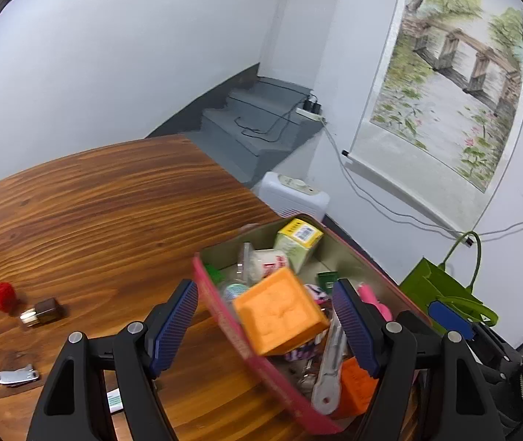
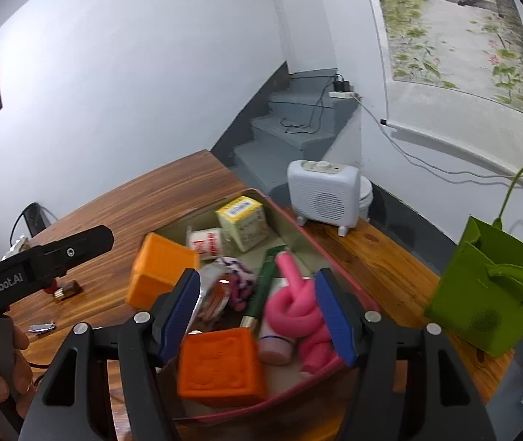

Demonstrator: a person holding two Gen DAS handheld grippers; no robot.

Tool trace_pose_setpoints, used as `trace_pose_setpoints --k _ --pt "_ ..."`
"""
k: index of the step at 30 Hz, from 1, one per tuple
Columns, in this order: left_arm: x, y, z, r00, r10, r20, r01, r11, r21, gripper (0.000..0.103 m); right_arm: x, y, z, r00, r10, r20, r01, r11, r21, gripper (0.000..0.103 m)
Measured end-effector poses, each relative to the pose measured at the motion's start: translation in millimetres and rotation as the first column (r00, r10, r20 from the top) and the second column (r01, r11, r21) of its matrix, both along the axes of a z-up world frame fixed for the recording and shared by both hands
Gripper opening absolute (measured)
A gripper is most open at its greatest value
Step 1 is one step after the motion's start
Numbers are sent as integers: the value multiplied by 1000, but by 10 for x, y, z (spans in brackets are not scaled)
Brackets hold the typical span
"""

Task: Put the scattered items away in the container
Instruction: 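Open both tools to drop the cube and pink toy into the tin, then move both tools back toward the nail clipper and toothpaste tube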

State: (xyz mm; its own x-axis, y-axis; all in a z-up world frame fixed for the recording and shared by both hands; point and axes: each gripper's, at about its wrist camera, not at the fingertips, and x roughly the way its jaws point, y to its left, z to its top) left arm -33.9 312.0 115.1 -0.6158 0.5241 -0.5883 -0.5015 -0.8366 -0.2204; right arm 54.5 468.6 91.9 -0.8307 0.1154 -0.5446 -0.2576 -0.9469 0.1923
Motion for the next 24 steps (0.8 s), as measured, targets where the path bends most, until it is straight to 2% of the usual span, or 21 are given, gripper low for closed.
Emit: trace_pose_setpoints --k 10,13,16,20,24 --pt "4 -705 -14 993 114 17 -114 994 -2 78 -98 -581 56 992 125 -13 -125 992 33 72" --pt "23 -996 -56 987 162 19 -162 987 -6 85 -144 -814 45 983 182 -9 -181 983 40 76" --pt "36 -1290 -117 977 214 23 -213 977 -19 85 -192 -1050 5 971 238 5 -238 970 50 79" --pt "-6 -1691 -217 959 279 41 -277 960 -47 85 -252 -1354 -88 943 329 43 -331 943 39 79" --pt "-75 -2080 -338 935 349 68 -345 937 -58 85 -363 -1562 -229 896 433 100 -429 901 -55 79"
